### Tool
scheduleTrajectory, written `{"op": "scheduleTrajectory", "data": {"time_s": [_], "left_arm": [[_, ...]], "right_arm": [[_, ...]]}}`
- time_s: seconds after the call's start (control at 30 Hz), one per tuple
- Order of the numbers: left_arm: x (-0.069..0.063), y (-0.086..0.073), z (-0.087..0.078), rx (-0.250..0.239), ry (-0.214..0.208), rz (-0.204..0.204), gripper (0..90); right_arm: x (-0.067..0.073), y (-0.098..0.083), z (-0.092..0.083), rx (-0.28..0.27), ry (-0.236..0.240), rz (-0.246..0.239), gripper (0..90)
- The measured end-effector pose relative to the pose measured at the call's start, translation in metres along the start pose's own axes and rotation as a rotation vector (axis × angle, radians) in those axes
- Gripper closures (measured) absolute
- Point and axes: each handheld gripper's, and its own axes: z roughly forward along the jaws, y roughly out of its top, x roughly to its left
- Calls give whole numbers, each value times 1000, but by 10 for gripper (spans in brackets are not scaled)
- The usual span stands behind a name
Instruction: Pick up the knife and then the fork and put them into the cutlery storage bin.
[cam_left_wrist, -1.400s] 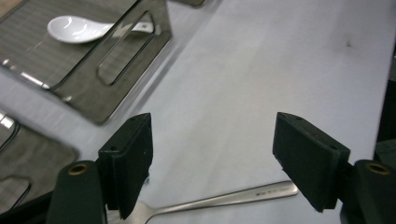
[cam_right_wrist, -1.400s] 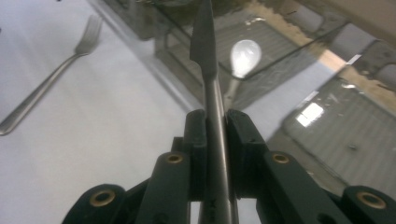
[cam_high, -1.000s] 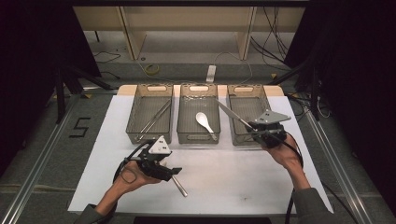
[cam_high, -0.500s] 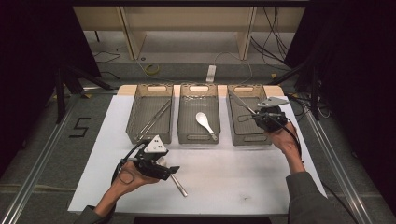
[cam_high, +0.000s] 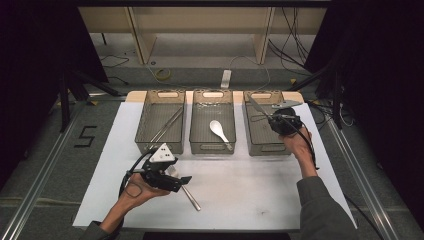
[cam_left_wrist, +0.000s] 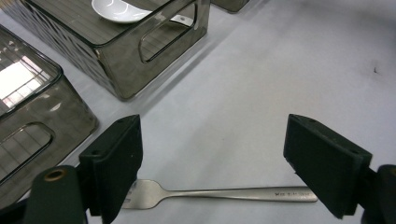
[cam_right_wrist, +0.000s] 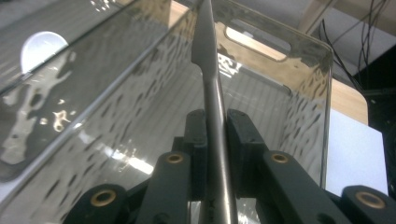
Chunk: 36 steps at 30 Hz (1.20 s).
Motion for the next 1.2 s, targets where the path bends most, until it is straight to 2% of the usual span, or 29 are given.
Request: {"op": "scheduleTrajectory", "data": {"time_s": [0.3,0.4,0.47,0.5,0.57,0.6,0.63,0.73,0.87,1.0,1.2], "left_arm": [[1,0,0,9,-1,1,190],[0,0,1,13,0,6,191],[0,0,1,15,0,5,188],[0,-1,1,14,0,3,187],[1,-1,1,13,3,2,187],[1,-1,0,15,2,3,187],[1,-1,0,13,4,3,187],[2,-1,0,17,5,3,187],[3,-1,0,6,18,-3,188],[6,-1,0,10,29,-6,188],[13,-1,-1,-7,61,-39,194]], "right_arm": [[0,-1,13,33,-17,23,798],[4,0,18,47,-10,27,795],[6,2,23,69,3,49,787],[7,2,26,79,1,59,771],[7,4,27,61,20,98,613],[6,6,26,52,43,116,563],[7,8,23,40,56,118,559],[7,11,14,22,67,108,520],[8,12,2,1,93,124,445],[14,8,-10,-27,125,107,397],[26,-2,-36,-79,211,87,346]]}}
